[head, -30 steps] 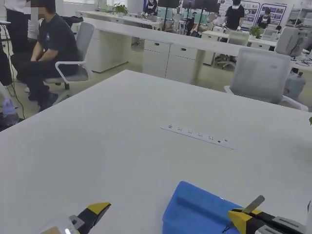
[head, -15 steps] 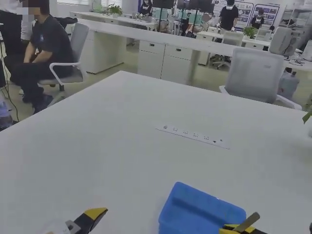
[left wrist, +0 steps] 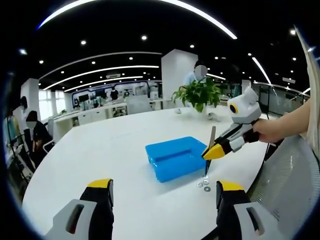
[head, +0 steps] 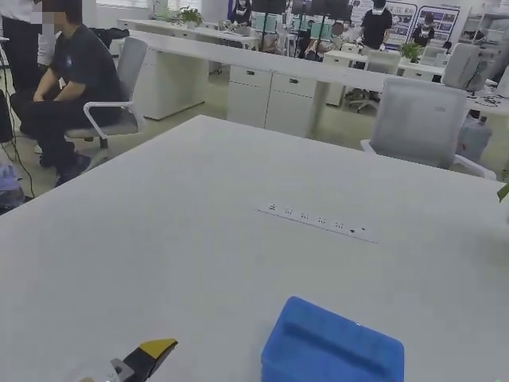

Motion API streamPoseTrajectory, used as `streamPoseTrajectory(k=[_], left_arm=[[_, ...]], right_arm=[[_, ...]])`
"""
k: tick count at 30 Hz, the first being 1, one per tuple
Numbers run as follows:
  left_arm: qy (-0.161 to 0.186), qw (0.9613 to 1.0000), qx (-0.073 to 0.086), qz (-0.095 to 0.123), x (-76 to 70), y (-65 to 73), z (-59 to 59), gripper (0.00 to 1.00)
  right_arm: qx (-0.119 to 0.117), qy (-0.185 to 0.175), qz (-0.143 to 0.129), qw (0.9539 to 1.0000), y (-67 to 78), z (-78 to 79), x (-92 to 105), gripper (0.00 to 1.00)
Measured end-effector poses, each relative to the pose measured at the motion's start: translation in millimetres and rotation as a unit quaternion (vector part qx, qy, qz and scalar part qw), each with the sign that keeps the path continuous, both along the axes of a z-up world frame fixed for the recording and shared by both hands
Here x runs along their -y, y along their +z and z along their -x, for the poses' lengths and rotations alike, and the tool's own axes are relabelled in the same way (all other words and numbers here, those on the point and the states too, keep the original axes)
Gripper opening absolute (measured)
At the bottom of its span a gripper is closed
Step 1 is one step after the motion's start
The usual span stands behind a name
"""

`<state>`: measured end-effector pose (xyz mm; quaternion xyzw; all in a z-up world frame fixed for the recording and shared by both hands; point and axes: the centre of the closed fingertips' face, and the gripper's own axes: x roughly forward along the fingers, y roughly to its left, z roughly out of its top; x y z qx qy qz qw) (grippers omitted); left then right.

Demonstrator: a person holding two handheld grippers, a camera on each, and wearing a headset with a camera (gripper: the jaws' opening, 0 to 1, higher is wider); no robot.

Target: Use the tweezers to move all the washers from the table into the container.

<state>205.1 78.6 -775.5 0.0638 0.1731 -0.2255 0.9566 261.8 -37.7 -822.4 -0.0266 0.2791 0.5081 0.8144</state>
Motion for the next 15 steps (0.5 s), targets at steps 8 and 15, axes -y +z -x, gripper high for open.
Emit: streamPoseTrajectory(k=[8, 15], left_arm=[[0.0, 1.0, -0.002, -0.001, -0.2, -0.8, 0.3, 0.86], [-0.001, 1.0, -0.003, -0.004, 0.1, -1.6, 0.6, 0.86]], right_arm=[[-0.004, 0.003, 0.012, 0.9999, -8.0, 1.7, 1.6, 0.04], [-0.005, 0.005, 0.016, 0.9998, -9.6, 2.5, 3.4, 0.04]])
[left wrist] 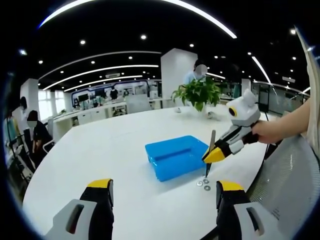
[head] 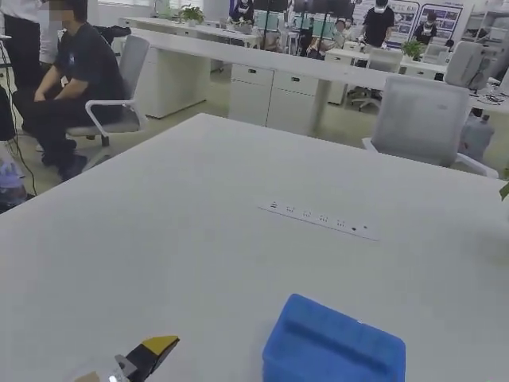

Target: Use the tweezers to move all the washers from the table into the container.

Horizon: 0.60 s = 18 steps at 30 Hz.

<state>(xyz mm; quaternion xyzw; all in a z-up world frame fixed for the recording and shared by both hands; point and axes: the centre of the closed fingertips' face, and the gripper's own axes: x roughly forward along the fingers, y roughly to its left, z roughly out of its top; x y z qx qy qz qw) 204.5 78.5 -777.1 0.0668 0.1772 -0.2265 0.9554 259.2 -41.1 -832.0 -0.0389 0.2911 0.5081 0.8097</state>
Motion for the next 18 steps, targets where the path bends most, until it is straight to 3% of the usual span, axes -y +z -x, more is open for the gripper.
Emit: streamPoseTrajectory(k=[18], left_arm=[[-0.001, 1.0, -0.001, -0.003, -0.1, -1.0, 0.0, 0.85]], right_arm=[[0.013, 0.028, 0.011, 0.9995, -0.3, 6.0, -4.1, 0.04]])
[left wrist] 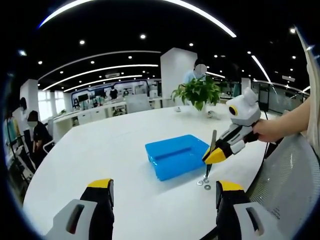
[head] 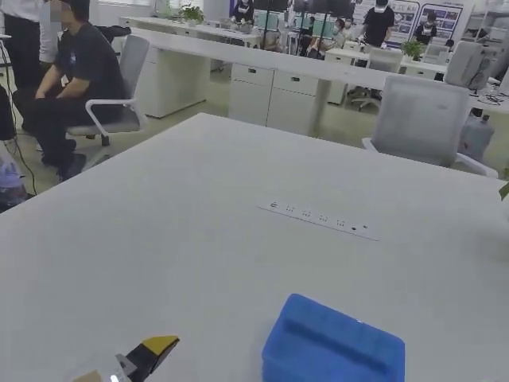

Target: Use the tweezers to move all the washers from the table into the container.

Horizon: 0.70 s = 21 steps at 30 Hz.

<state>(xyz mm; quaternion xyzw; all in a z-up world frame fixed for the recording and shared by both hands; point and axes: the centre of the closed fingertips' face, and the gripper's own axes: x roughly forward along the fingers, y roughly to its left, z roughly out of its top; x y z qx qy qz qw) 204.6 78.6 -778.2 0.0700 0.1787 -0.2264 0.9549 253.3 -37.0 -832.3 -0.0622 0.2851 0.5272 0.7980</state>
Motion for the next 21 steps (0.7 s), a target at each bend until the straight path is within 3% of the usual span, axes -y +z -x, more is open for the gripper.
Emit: streamPoseTrajectory(k=[12, 21], left_arm=[[0.0, 1.0, -0.001, 0.0, 0.2, -0.5, 0.3, 0.85], [0.0, 1.0, -0.001, -0.003, -0.2, -0.6, 0.1, 0.85]], right_arm=[[-0.006, 0.004, -0.003, 1.0, -0.4, 2.5, -0.3, 0.04], [0.012, 0.02, 0.013, 0.9997, -0.1, 5.3, -2.0, 0.04]])
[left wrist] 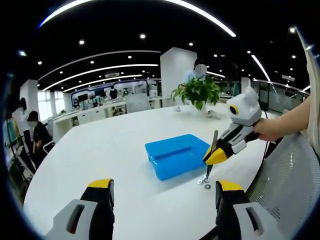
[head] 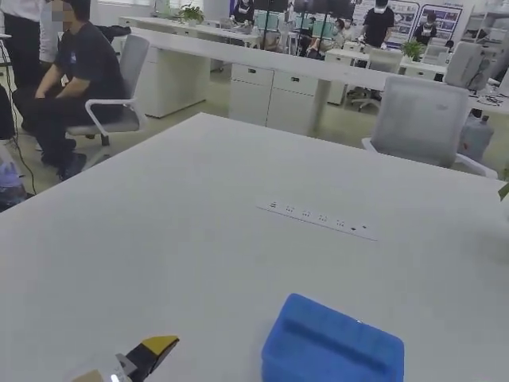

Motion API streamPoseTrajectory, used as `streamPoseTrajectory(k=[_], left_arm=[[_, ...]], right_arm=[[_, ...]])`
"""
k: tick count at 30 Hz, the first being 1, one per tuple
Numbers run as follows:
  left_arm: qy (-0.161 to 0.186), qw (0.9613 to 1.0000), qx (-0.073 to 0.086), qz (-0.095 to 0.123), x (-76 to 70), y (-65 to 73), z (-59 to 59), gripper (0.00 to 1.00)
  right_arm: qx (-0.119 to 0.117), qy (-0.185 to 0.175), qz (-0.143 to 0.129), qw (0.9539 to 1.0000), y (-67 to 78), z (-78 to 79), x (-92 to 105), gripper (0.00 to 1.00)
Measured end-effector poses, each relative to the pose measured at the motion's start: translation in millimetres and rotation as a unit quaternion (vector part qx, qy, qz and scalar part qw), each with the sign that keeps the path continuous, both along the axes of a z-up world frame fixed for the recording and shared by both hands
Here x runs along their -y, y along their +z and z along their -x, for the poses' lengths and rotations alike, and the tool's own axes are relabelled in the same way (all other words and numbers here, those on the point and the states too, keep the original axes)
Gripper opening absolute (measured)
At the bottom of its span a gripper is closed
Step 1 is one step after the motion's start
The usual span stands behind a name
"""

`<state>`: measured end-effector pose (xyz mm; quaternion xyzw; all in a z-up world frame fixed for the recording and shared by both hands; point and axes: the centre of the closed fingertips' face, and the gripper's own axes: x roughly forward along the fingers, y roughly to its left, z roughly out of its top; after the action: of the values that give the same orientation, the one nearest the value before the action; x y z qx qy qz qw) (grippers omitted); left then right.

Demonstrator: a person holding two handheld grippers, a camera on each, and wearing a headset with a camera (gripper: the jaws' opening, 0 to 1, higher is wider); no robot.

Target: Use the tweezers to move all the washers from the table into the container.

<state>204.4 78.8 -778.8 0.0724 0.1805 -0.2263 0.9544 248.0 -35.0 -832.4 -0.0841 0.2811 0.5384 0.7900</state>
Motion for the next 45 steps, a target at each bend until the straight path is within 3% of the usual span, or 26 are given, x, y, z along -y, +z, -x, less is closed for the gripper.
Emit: streamPoseTrajectory(k=[6, 8, 13, 15, 16, 20, 31, 40, 45], left_arm=[[-0.001, 1.0, -0.001, 0.0, 0.3, -0.1, 0.2, 0.85], [0.0, 1.0, -0.001, -0.003, -0.1, -0.5, 0.3, 0.84], [0.0, 1.0, -0.002, -0.004, -0.5, -1.0, 0.2, 0.84], [0.0, 1.0, 0.006, -0.004, -0.2, 1.8, -0.3, 0.86], [-0.002, 0.9999, 0.01, -0.003, 0.6, 3.1, -0.3, 0.86], [0.001, 1.0, 0.007, -0.002, -0.5, 2.0, -0.4, 0.85], [-0.002, 1.0, 0.005, 0.005, 0.9, 2.0, -0.1, 0.85], [-0.001, 0.9999, 0.006, 0.011, 1.0, 2.8, -0.2, 0.85], [-0.001, 0.9999, 0.005, 0.013, 1.0, 2.9, -0.3, 0.84]], right_arm=[[0.043, 0.055, 0.032, 0.997, -2.3, 10.1, -6.6, 0.04], [0.052, 0.053, 0.039, 0.9965, -2.3, 9.3, -6.5, 0.04], [0.047, 0.035, 0.027, 0.998, -2.1, 5.0, -2.9, 0.03], [0.009, -0.001, 0.012, 0.9999, -2.0, 2.5, 0.7, 0.03], [-0.004, -0.024, -0.003, 0.9997, 0.8, -1.6, 3.0, 0.03], [-0.027, -0.062, -0.064, 0.9957, 17.6, -7.7, 6.4, 0.03], [-0.018, -0.06, -0.086, 0.9943, 47.9, -16.0, 12.0, 0.03], [-0.02, -0.052, -0.123, 0.9908, 74.2, -38.9, 7.2, 0.03], [-0.011, -0.036, -0.097, 0.9946, 74.0, -53.1, 5.2, 0.03]])
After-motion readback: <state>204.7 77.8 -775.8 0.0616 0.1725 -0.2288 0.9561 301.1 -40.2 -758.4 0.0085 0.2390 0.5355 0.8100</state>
